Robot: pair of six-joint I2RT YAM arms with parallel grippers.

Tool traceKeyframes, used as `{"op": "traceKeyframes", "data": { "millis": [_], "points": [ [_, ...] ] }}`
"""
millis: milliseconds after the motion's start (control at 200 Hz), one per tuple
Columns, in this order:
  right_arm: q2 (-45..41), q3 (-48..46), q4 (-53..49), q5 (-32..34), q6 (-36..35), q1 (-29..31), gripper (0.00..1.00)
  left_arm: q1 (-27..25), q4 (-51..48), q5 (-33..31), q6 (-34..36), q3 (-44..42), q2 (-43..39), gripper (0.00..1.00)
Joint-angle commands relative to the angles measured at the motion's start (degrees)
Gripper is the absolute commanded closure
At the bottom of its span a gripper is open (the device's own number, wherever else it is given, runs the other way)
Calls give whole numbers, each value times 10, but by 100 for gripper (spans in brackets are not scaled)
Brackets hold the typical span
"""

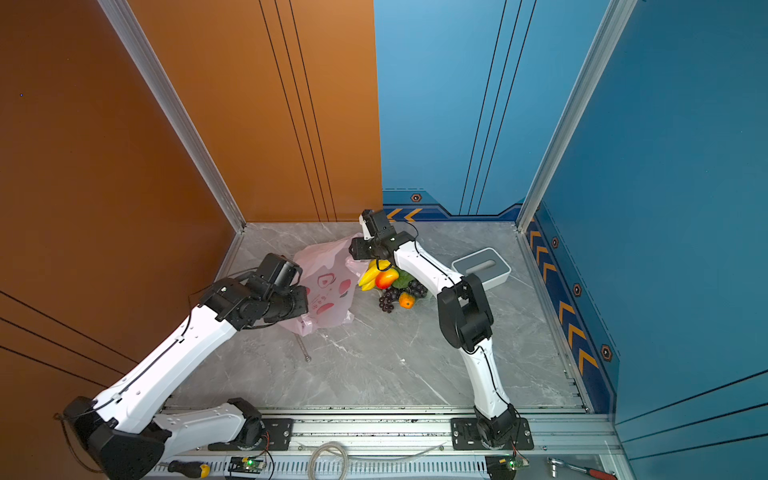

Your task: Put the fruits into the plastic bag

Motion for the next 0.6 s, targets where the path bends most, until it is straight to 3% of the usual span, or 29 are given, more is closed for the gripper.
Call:
{"op": "traceKeyframes", "data": {
  "millis": [0,35,55,75,396,596],
  "points": [
    [-53,25,-52,40,-14,3,21,8,29,20,7,-13,-11,100],
    [-60,32,-76,57,-18,3,16,10,34,25,7,-15,-11,100],
    [-73,37,-91,68,-20,3,2,12,38,27,8,-17,-11,100],
    [-83,40,-104,78,-20,3,0,13,40,30,10,-18,-10,100],
    [-203,31,-239,117,-14,-12,0,27,74,51,24,-37,-26,100],
    [-270,46,-349,107,43,-44,3,33,90,60,25,-52,-39,100]
  ]
}}
